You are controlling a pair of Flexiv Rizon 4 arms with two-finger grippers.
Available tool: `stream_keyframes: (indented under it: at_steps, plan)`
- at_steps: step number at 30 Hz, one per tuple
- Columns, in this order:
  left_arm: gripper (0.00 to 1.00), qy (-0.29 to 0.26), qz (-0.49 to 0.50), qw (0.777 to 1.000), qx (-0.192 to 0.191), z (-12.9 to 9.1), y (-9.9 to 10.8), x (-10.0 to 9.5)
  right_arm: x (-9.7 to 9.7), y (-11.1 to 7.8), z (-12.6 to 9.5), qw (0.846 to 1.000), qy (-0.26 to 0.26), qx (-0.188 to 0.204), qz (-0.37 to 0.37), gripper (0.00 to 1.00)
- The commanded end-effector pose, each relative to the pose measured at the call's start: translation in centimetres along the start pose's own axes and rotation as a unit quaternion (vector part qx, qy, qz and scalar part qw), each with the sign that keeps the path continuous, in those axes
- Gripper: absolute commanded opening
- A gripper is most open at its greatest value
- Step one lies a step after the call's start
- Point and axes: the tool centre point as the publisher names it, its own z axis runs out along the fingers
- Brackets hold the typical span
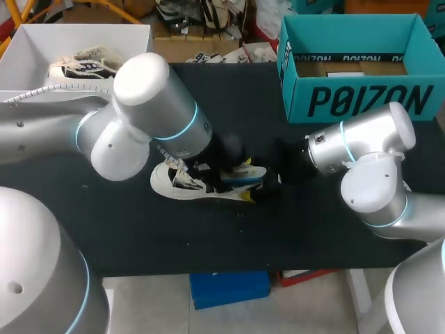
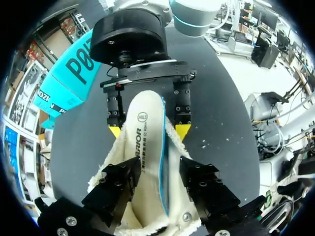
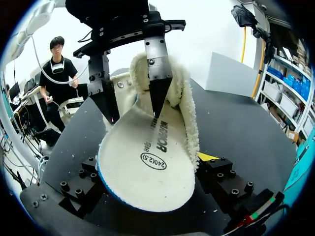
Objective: Take the shoe out of the shoebox, open the shoe tongue, remove and reinsert the insole, then place the shoe into the shoebox
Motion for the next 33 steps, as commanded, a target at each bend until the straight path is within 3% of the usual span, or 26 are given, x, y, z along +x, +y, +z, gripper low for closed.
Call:
stream_keyframes:
  at_steps: [1,25,27,28,29,33]
  plan:
    - [0.51,-0.028,0.012,0.999,-0.010,0.8,-1.0,0.6,0.0,-0.2,0.4,1.000,0.000,0.001,0.001,0.05]
    - [0.37,-0.071,0.043,0.996,-0.016,2.0,-3.2,-1.5,0.0,-0.2,0.4,1.000,0.000,0.001,0.001,0.06]
    - [0.24,-0.073,0.043,0.996,-0.017,2.0,-3.2,-1.6,0.0,-0.2,0.4,1.000,0.000,0.001,0.001,0.06]
    - [0.07,-0.075,0.042,0.996,-0.018,2.0,-3.2,-1.6,0.0,-0.2,0.4,1.000,0.000,0.001,0.001,0.06]
    - [0.00,-0.078,0.041,0.996,-0.023,2.0,-3.1,-1.7,0.0,-0.2,0.4,1.000,0.000,0.001,0.001,0.06]
    - [0.00,-0.080,0.034,0.996,-0.024,2.2,-2.6,-2.0,0.0,-0.2,0.4,1.000,0.000,0.001,0.001,0.05]
